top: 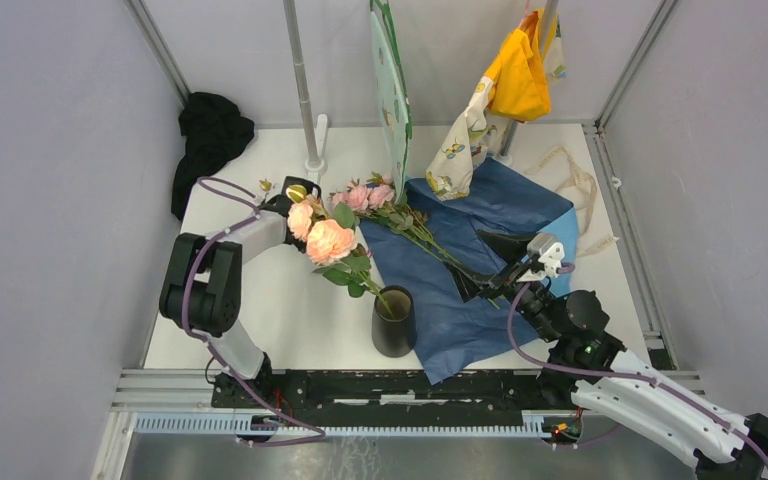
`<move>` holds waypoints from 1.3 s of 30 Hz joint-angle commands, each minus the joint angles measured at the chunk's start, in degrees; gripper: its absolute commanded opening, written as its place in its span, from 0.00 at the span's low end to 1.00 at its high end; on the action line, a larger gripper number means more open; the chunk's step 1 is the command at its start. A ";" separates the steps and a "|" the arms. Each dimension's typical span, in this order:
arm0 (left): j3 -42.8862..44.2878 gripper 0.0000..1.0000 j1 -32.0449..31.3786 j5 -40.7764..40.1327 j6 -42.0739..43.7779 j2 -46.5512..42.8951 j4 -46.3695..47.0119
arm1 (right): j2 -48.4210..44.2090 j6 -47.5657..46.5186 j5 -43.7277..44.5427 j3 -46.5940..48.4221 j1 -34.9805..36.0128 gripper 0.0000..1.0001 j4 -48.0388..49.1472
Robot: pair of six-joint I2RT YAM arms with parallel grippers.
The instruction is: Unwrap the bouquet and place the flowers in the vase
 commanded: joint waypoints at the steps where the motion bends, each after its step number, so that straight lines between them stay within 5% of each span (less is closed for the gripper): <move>1: 3.21 0.45 0.31 -2.08 -1.54 0.73 2.38 | -1.38 -0.72 2.53 0.23 -0.13 0.98 -0.37; 3: 3.84 0.43 0.29 -1.91 -1.22 2.02 2.46 | -1.77 -0.71 2.93 -0.06 -0.16 0.98 -0.64; 7: 4.05 0.09 0.36 -0.03 -0.45 4.14 3.77 | -1.94 -0.69 4.73 -0.40 -0.12 0.98 -1.83; 9: 3.54 0.03 0.31 0.90 -0.31 4.52 4.49 | -2.31 -0.61 5.62 -0.46 -0.13 0.98 -2.42; 17: 0.39 0.02 0.20 -2.36 0.55 -1.26 4.02 | -2.83 -0.56 6.80 -0.93 -0.11 0.98 -2.62; 29: 11.10 0.02 0.16 -23.06 6.03 -19.18 -1.35 | -2.17 0.93 6.41 -2.38 -0.17 0.98 -0.81; 39: 17.14 0.02 -0.78 -39.75 13.37 -26.28 4.67 | -3.33 1.27 7.43 -3.29 -0.13 0.98 -0.95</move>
